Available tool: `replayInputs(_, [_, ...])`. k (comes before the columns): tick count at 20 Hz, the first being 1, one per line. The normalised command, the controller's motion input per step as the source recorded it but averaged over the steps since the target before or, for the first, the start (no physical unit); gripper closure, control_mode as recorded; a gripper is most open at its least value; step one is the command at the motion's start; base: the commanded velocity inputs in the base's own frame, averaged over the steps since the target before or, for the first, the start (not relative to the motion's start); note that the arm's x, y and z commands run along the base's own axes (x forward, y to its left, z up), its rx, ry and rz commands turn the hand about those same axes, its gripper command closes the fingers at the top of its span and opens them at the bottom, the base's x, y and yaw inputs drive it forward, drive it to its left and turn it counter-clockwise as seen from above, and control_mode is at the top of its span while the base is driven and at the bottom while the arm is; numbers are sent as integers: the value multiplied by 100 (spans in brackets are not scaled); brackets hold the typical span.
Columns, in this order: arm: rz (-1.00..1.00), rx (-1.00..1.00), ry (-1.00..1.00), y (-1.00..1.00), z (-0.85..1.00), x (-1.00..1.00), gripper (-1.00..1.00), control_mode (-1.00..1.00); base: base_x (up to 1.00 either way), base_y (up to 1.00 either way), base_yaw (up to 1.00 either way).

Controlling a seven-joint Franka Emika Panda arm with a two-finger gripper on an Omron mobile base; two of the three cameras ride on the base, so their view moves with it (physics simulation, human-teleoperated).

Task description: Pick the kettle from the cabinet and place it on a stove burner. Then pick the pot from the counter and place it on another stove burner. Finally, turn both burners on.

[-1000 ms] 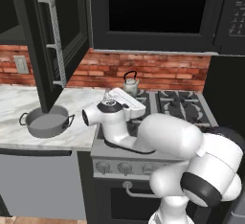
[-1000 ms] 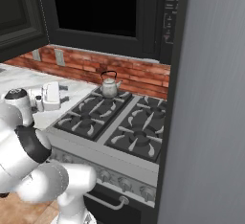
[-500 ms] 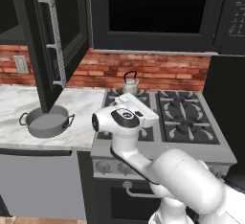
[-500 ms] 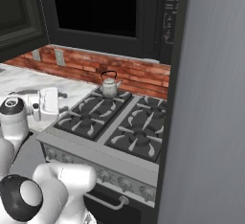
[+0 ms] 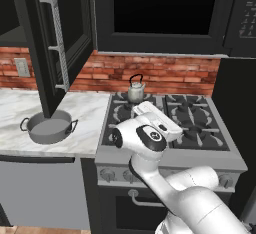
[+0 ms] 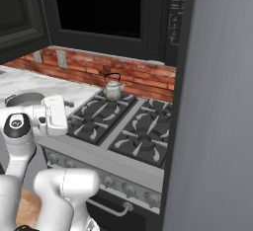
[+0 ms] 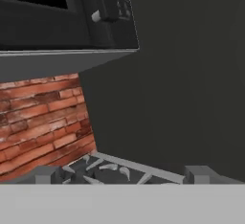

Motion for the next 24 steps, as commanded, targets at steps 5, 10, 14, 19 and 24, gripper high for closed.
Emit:
replayInputs(5, [2, 19, 1, 0, 4, -18, -100, -100, 0, 0, 0])
replayInputs(10, [1, 22, 5, 0, 19, -19, -100, -100, 0, 0, 0])
replayInputs(14, [5, 24, 8, 0, 10, -22, -100, -100, 0, 0, 0])
replayInputs(19, [10, 26, 13, 3, 0, -19, -100, -100, 0, 0, 0])
replayInputs(24, [8, 25, 9, 12, 0, -22, -100, -100, 0, 0, 0])
